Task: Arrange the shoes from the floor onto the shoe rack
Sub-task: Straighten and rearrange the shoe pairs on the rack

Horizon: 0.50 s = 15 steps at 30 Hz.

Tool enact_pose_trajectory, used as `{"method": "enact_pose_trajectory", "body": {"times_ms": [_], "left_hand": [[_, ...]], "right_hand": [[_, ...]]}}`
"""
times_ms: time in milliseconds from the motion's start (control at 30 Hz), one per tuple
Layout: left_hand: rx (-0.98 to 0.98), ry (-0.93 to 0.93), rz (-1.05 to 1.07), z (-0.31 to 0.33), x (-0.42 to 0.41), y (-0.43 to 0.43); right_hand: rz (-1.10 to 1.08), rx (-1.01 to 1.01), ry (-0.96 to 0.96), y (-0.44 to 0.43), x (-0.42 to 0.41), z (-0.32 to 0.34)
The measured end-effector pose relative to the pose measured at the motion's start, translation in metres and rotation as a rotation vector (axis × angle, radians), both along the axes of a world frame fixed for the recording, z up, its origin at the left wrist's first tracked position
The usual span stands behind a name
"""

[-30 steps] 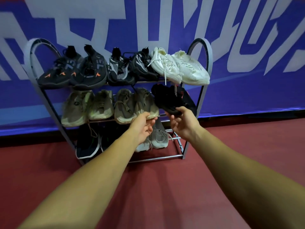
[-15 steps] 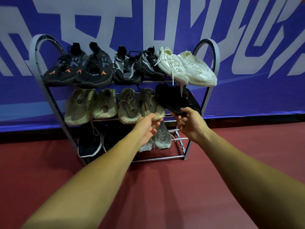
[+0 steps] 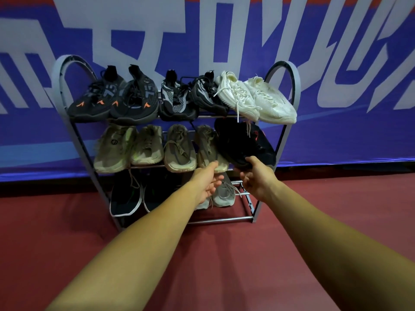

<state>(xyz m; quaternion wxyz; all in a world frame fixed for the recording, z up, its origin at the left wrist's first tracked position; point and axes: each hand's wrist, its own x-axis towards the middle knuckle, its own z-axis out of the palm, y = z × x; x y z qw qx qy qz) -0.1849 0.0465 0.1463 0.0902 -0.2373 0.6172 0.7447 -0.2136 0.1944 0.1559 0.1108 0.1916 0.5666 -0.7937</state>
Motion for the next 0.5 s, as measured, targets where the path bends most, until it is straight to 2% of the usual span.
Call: {"method": "enact_pose_trajectory", "body": {"times_ms": [67, 167, 200, 233, 267, 333, 433, 500], "left_hand": [[-0.024, -0.011, -0.02, 0.002, 0.002, -0.004], [-0.136, -0.039, -0.075, 0.007, 0.007, -0.011], [-0.196, -0.059, -0.111, 0.01, 0.009, -0.013], [-0.26, -0.08, -0.149, 0.014, 0.011, -0.015], [-0.307, -0.088, -0.177, 0.02, 0.014, -0.015], [-0.325, -0.05, -0.167, 0.037, 0.016, -0.014], [-0.184, 0.115, -0.051, 0.07, 0.014, -0.007], [-0.073, 0.232, 0.008, 0.092, 0.012, -0.004]], "right_hand": [[-0.049, 0.135, 0.022, 0.003, 0.003, 0.008], [-0.207, 0.746, 0.077, 0.008, 0.008, 0.03], [-0.242, 0.861, 0.121, 0.009, 0.01, 0.041], [-0.263, 0.876, 0.192, 0.009, 0.012, 0.051], [-0.243, 0.833, 0.278, 0.008, 0.014, 0.062], [-0.104, 0.594, 0.421, 0.001, 0.019, 0.08], [0.131, 0.139, 0.353, -0.014, 0.028, 0.103], [0.089, -0.102, 0.276, -0.021, 0.03, 0.116]]}}
